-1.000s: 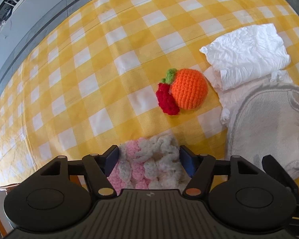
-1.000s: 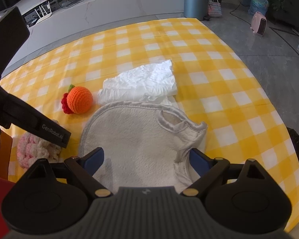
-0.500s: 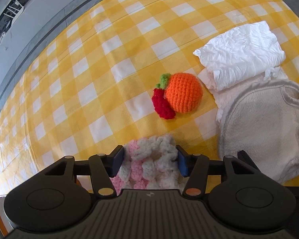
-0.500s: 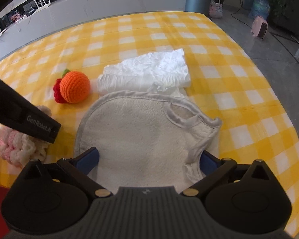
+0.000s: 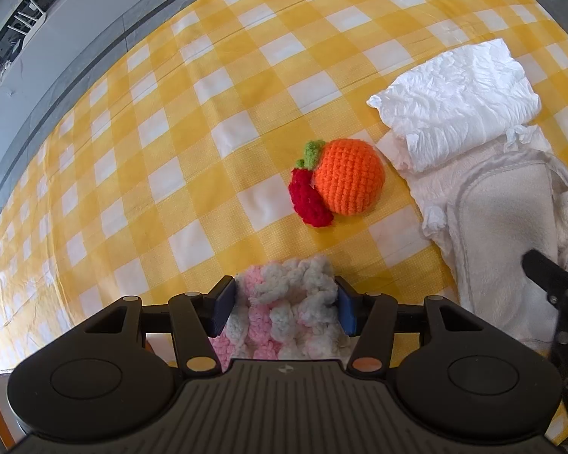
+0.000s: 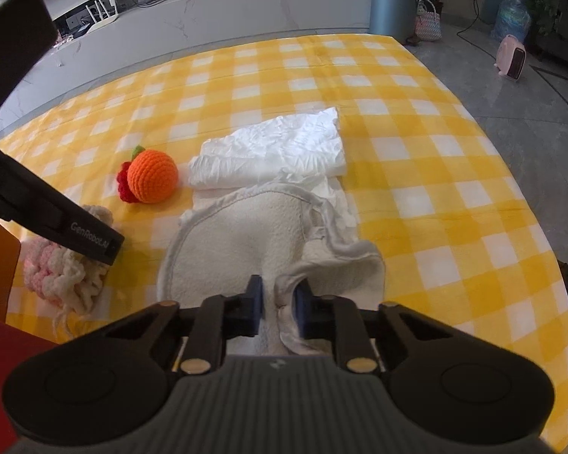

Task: Organize soft objects
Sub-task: 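Grasp the white terry bib with the right tool and lift it while the left tool holds the crochet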

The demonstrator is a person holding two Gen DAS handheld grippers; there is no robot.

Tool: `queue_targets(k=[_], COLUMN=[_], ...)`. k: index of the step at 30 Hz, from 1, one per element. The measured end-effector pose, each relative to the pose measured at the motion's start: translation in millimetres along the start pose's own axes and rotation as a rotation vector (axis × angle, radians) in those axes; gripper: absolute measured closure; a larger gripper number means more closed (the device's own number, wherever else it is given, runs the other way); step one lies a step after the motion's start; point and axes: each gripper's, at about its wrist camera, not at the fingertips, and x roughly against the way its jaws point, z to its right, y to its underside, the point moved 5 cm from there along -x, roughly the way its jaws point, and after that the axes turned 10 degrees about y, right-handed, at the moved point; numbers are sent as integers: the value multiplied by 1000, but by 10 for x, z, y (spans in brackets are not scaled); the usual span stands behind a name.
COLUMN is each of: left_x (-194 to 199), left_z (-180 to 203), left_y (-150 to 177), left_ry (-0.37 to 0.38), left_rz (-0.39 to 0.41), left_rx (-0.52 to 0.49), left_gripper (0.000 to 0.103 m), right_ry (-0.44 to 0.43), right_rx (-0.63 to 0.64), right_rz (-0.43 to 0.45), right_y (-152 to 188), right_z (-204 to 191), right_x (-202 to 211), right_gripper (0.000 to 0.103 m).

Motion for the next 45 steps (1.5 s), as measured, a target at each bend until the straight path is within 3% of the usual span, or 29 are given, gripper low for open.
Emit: queue_targets(k=[8, 15, 22, 26, 32, 35, 42, 44, 45], left_x=[37, 113, 423, 807, 1214, 1256, 815, 760, 745], left_z=[18, 47, 110, 175, 396, 605, 1139, 1240, 1265], left_y=[8, 16, 89, 209, 727, 989, 1173, 1201, 1186], left_ry=[-5, 17, 123, 245, 405, 450, 400, 406, 396], left_rz=[20, 62, 177, 338, 491, 485, 333, 337, 340], left_rx=[-18, -26, -7, 24, 38, -24, -241, -303, -328], left_gripper=[44, 51, 53, 54, 55, 55, 53, 44, 35], right_ry=[-85, -88, -106, -103, -71, -29, -5, 10, 17], right_rx=[-106, -148, -176, -190, -264, -285, -281, -284, -281], right_rz=[100, 113, 149, 196, 216, 208, 199, 196, 194], right_y=[-88, -119, -137, -138, -80, -54, -60, -66, -63], right_z=[223, 315, 409, 541, 852, 961, 913, 921, 927], right_x=[393, 429, 557, 750, 837, 814, 760, 738, 728], right_gripper=[91, 91, 91, 91, 91, 91, 91, 91, 91])
